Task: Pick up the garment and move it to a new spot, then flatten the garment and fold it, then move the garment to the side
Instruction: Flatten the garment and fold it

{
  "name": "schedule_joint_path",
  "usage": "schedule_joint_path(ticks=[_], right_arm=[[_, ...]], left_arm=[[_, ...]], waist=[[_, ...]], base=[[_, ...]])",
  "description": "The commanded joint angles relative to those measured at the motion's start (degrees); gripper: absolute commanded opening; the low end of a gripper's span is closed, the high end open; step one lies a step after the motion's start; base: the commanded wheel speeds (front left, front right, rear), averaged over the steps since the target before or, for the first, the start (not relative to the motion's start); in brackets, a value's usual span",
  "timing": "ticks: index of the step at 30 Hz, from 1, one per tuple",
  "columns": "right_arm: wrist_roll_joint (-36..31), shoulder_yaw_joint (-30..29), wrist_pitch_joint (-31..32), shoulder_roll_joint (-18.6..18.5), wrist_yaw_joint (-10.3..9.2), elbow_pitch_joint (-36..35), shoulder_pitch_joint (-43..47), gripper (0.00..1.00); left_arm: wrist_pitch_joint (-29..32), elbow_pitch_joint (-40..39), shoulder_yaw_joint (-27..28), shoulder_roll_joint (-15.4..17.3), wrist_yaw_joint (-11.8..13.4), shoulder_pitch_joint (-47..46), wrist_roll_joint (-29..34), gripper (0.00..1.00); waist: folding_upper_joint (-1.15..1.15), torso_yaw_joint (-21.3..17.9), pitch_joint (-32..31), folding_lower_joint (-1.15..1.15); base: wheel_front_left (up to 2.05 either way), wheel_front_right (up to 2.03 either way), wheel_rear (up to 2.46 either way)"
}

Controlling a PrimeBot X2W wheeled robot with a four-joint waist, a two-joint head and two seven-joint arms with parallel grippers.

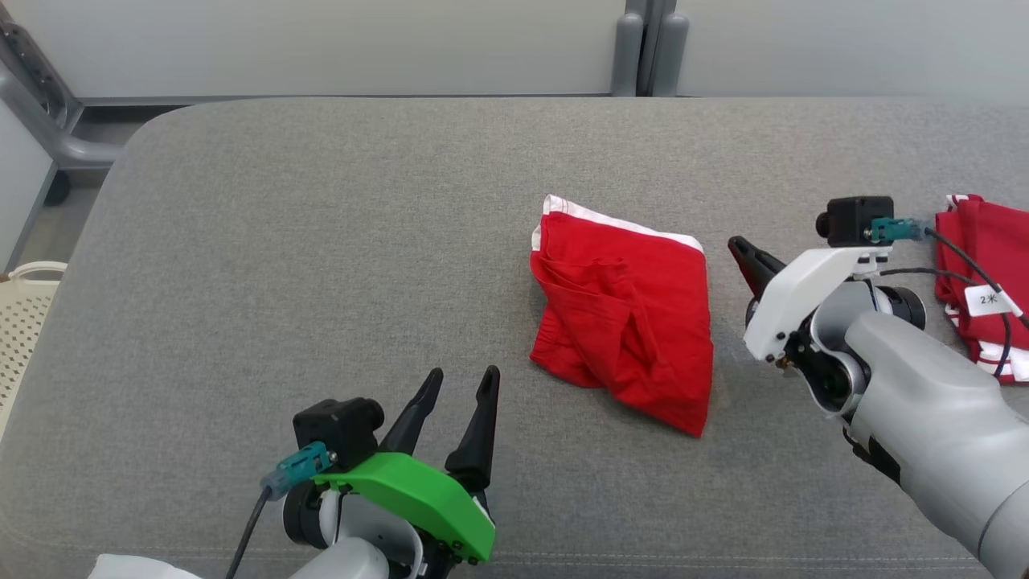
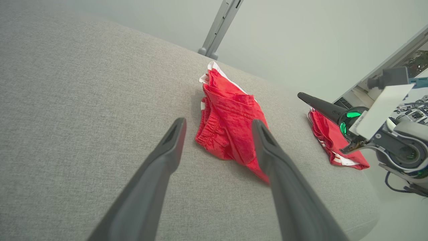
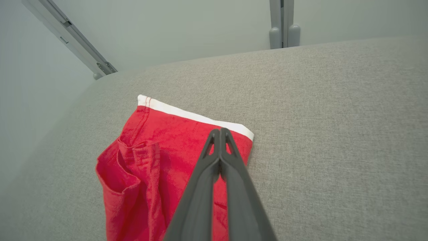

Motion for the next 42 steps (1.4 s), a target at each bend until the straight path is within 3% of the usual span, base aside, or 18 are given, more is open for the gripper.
schedule_joint_path(ticks=[1,11,18,30,42], right_arm=[[-1.0,0.6,-1.2,-0.2,0.0,-0.5,1.0,0.0],[-5.7,4.1,-6.0,0.4,0.0,3.1,3.0,0.0],[-4.4,5.8,-5.9,0.9,0.0,3.8,4.6,0.0],[-4.0,10.7,-6.7,2.2,0.0,-1.8,5.7,0.0],[-3.6,15.5,-6.1,4.3,0.0,-7.2,8.5,0.0]], left_arm=[[-0.1,-0.2,0.1,0.2,0.3,-0.9,0.5,1.0],[0.4,-1.0,-0.2,0.9,0.6,-2.6,2.0,1.0],[0.2,-1.2,0.6,1.8,1.0,-2.8,2.0,1.0],[-0.8,-1.8,2.1,3.5,2.5,-0.9,2.3,1.0],[-0.7,-2.5,3.2,7.7,4.5,0.1,3.3,1.0]], waist=[[0.0,1.1,1.0,0.0],[0.0,6.9,3.5,0.0],[0.0,9.8,2.8,0.0],[0.0,10.5,1.0,0.0],[0.0,9.5,-0.8,0.0]], base=[[0.0,0.0,0.0],[0.0,0.0,0.0],[0.0,0.0,0.0],[0.0,0.0,0.0],[0.0,0.0,0.0]])
